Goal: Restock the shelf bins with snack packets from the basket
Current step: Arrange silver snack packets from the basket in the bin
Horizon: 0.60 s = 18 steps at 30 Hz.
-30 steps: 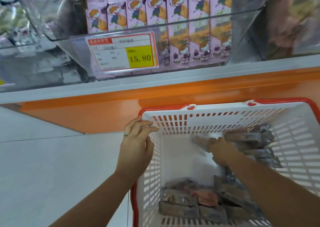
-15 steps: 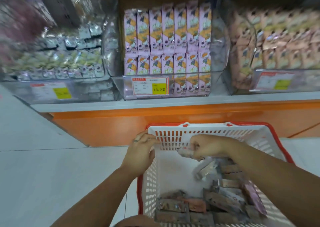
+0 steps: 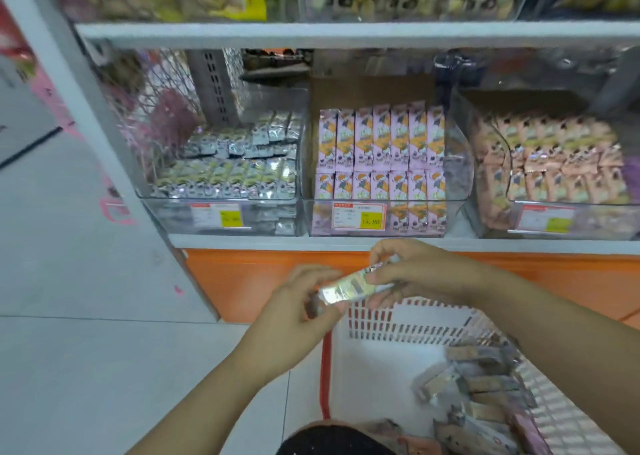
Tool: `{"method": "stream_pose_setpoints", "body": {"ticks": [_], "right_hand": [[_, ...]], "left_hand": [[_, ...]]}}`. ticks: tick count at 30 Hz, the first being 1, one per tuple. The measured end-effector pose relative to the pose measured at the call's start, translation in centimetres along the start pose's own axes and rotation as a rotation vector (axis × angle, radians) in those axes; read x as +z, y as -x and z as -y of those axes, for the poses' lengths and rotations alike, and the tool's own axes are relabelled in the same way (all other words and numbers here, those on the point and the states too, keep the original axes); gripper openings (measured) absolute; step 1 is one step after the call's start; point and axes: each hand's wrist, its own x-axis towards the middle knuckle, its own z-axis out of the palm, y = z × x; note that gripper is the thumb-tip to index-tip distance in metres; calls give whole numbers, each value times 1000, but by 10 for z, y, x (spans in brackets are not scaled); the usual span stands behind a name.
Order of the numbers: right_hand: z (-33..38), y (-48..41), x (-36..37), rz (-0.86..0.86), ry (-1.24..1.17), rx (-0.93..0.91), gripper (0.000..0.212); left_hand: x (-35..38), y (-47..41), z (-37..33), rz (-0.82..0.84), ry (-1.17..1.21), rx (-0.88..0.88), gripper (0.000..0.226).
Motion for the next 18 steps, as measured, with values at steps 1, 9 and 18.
{"method": "stream_pose_setpoints", "body": {"ticks": [1,9,18], "right_hand": [[7,0,6,-19,-56,-28,14],[41,-17,69,-218,-246,-257,29],[81,-48,75,-289,379,-533,22]], "left_hand": [[-5,3,-4,-104,-3,19,35],[-30,8,-29,-583,528,-183,31],[-67,-36,-30,-590,614,-214,25]]}}
